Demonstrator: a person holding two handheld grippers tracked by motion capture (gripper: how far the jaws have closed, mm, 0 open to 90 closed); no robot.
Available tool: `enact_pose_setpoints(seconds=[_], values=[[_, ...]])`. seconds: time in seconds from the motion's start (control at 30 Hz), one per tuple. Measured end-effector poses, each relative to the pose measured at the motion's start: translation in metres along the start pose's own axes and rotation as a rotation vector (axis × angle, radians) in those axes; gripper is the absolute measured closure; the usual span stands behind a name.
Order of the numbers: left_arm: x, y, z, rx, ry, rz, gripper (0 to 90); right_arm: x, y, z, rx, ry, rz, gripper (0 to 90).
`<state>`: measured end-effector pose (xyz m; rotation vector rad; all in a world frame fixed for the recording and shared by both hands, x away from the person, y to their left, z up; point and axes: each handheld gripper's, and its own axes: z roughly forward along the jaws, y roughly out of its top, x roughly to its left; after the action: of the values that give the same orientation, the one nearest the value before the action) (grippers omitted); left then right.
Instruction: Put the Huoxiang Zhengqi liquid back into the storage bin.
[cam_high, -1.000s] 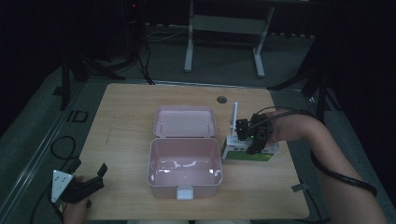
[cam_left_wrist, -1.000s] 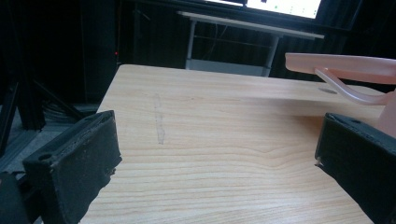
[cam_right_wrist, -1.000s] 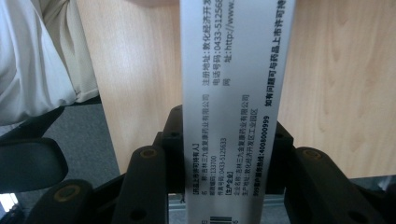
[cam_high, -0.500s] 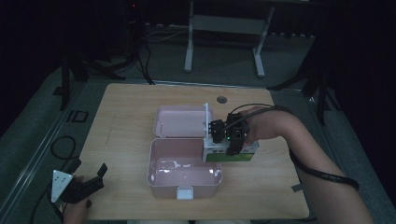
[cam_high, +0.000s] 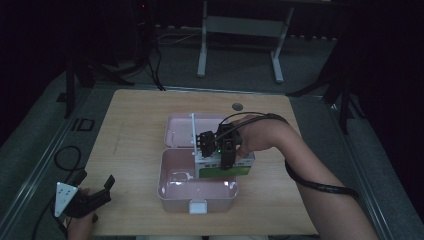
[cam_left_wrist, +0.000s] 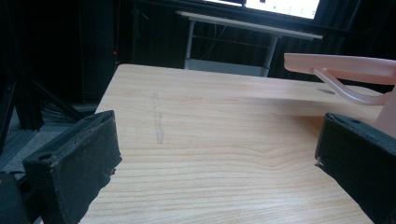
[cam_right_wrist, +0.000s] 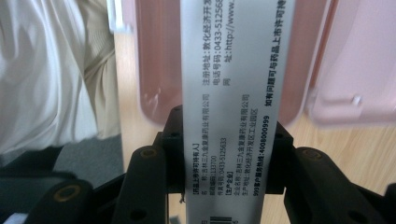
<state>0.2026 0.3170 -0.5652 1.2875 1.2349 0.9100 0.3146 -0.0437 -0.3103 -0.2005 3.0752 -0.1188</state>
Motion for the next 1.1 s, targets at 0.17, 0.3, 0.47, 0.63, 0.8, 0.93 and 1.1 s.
enact_pose_setpoints(seconds=[0.17,0.3,0.47,0.63,0.8,0.93,1.1], values=[[0.0,0.0,0.0,-0.001,-0.002,-0.002,0.3,0.001,0.015,0.0,-0.047,-0.005,-0.016,62.4],[0.0,0.0,0.0,0.002,-0.004,-0.001,0.3,0.005,0.027,0.01,-0.027,0.011,-0.026,62.4],[0.0,0.0,0.0,0.001,-0.007,-0.002,0.3,0.005,0.034,0.026,-0.024,0.044,-0.031,62.4],[0.0,0.0,0.0,0.001,-0.006,-0.002,0.3,0.004,0.037,0.043,-0.021,0.067,-0.024,62.3],[0.0,0.0,0.0,0.002,-0.006,-0.001,0.3,0.0,0.036,0.063,-0.015,0.086,-0.001,62.3],[0.0,0.0,0.0,0.002,-0.006,-0.002,0.3,0.0,0.038,0.08,-0.002,0.105,0.001,62.3],[0.0,0.0,0.0,0.002,-0.007,-0.003,0.3,0.0,0.041,0.098,0.006,0.125,0.005,62.3]])
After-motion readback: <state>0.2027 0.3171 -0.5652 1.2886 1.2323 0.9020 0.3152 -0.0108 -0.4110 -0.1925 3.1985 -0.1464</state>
